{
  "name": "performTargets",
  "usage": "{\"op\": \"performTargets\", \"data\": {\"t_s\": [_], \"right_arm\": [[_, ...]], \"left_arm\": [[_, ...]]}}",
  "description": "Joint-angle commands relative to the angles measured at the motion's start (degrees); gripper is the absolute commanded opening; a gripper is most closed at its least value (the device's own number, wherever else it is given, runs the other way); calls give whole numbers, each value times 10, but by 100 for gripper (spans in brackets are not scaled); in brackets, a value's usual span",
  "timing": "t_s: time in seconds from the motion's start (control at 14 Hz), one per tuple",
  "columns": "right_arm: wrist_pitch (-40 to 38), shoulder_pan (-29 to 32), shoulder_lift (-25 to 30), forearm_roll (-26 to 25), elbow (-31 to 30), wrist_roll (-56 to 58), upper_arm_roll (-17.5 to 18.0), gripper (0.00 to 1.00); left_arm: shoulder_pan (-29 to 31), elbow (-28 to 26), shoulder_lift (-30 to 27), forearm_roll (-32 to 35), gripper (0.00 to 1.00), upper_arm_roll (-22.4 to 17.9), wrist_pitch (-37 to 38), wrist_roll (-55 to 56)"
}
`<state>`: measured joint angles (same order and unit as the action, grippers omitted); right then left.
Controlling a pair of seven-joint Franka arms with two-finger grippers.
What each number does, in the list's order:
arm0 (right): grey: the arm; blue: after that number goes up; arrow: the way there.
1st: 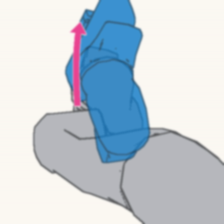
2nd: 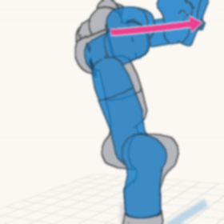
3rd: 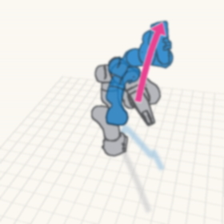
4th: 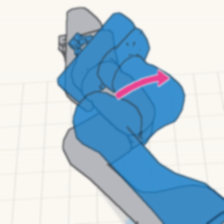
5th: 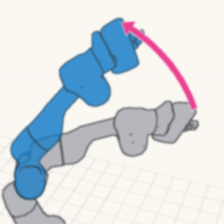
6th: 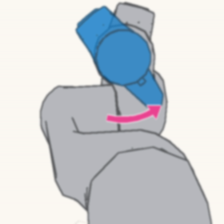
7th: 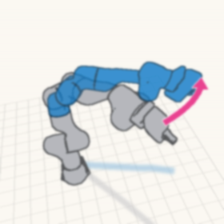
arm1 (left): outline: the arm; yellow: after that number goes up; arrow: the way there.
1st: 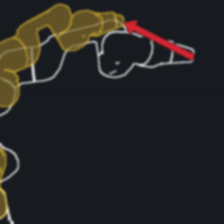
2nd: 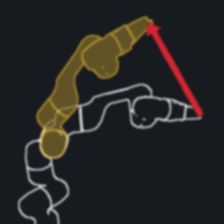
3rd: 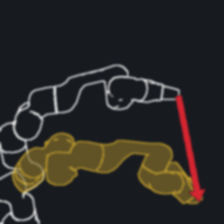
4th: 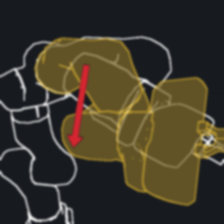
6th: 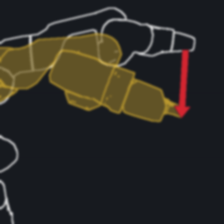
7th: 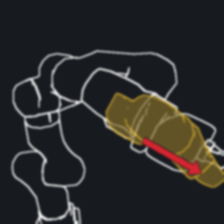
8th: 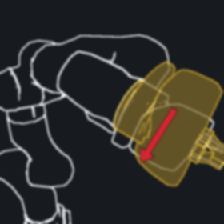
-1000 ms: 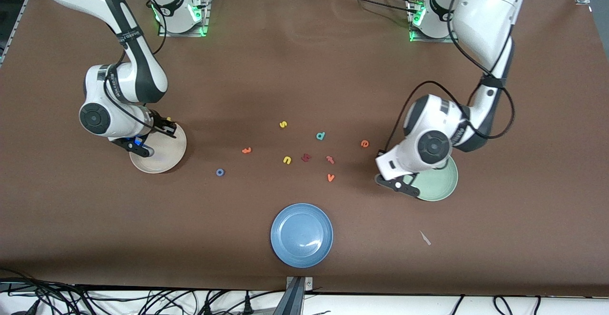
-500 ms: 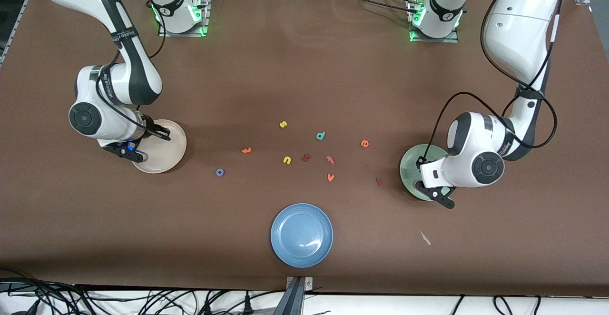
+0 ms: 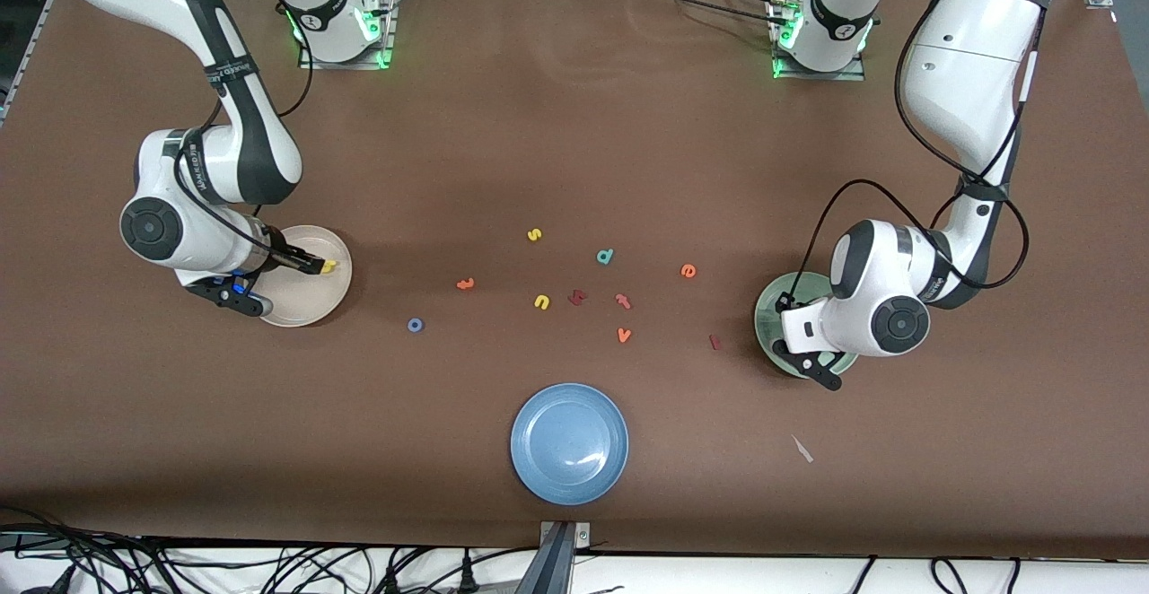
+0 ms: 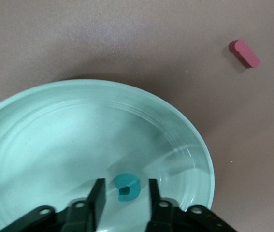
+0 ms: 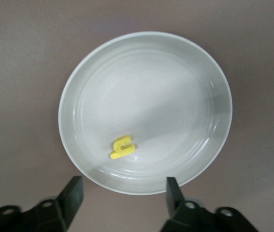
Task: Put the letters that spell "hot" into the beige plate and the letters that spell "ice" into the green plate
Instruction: 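Drop the yellow h on the beige plate while the left gripper drops c on green, then grasp the blue o with the right gripper while the left gripper grasps orange e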
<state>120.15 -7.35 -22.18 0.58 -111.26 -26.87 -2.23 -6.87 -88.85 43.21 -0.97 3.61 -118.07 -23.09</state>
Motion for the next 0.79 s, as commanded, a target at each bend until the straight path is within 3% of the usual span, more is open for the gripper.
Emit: {"op": "performTargets", "data": {"t_s": [0.0, 0.21, 0.43, 0.71], "right_arm": [[-2, -9, -29, 4, 45, -56, 10, 100], [-2, -34, -79, 5, 112, -97, 14, 100], [10, -37, -104, 5, 133, -98, 35, 100], [48, -61, -133, -2, 154, -93, 57, 100]], "left_arm": [[1, 0, -15, -3, 100, 3, 6, -13], [-9, 0, -38, -4, 100, 6, 9, -3], [-15, 3, -49, -11, 100, 9, 33, 7], [-32, 3, -53, -4, 100, 55, 40, 186]]}}
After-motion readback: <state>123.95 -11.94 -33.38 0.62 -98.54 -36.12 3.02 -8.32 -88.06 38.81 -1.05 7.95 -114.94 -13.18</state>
